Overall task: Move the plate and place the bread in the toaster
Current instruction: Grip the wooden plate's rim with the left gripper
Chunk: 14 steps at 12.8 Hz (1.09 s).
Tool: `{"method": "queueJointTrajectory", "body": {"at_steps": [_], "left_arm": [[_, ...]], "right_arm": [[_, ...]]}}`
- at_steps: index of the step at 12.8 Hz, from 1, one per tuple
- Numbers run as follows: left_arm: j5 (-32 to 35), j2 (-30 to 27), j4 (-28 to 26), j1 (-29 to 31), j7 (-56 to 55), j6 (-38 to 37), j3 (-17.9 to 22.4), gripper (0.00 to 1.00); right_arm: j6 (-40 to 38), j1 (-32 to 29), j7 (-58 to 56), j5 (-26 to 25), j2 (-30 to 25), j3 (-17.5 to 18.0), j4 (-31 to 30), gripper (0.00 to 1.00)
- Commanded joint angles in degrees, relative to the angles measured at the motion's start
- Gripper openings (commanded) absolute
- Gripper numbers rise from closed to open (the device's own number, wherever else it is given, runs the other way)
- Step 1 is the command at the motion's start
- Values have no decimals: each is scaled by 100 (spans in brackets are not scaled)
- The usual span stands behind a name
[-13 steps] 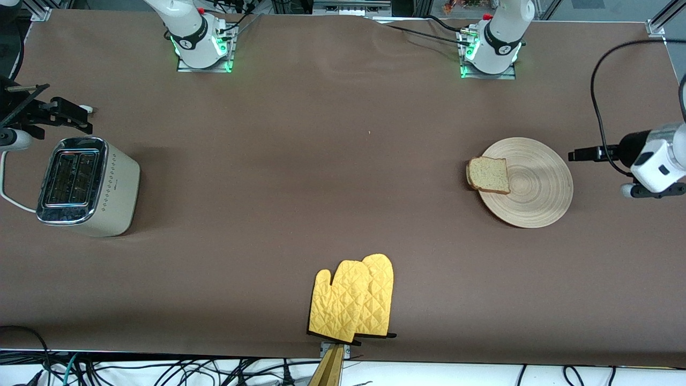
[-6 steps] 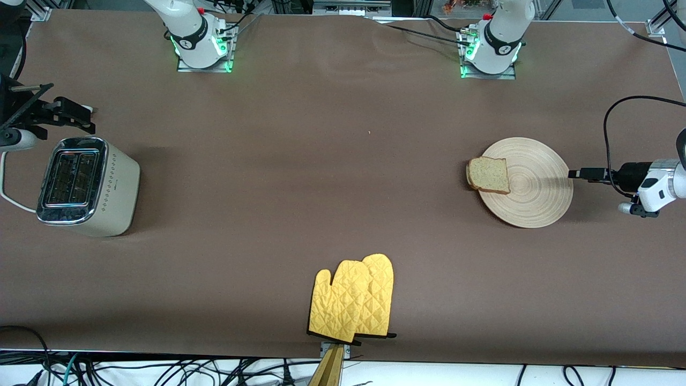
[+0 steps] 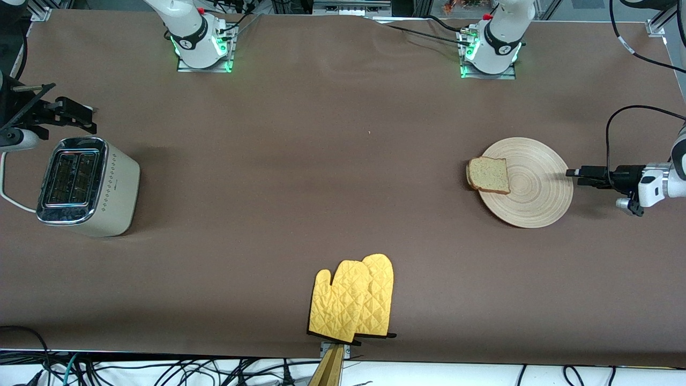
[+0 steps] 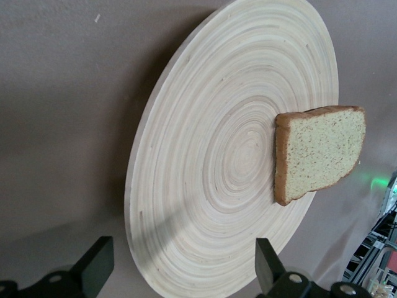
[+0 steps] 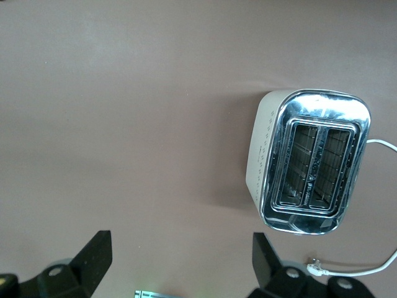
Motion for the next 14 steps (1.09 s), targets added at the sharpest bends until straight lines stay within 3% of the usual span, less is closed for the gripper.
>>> {"method": "queueJointTrajectory", "body": {"at_steps": [1, 4, 5, 6, 7, 9, 14], "left_arm": [[-327, 238, 173, 57, 440, 138, -39, 100], [-424, 370, 147, 66, 529, 271, -39, 100], [-468, 370, 129, 66, 520, 271, -30, 94], [-486, 379, 120, 66, 451, 271, -39, 76], [-495, 414, 120, 74, 450, 271, -30, 64], [-653, 528, 85, 162, 520, 271, -30, 49], [-680, 652, -29, 162, 441, 236, -39, 44]], "right_arm": [[-64, -3, -2, 55, 34, 1, 127, 100], [-90, 5, 16, 55, 26, 2, 127, 100], [-82, 5, -10, 37, 26, 2, 127, 100], [-82, -3, -54, 54, 34, -7, 127, 100], [-90, -3, -45, 55, 34, -7, 118, 100], [-90, 5, 25, 55, 34, 1, 127, 100], [-90, 14, 25, 55, 34, 10, 127, 100]]}}
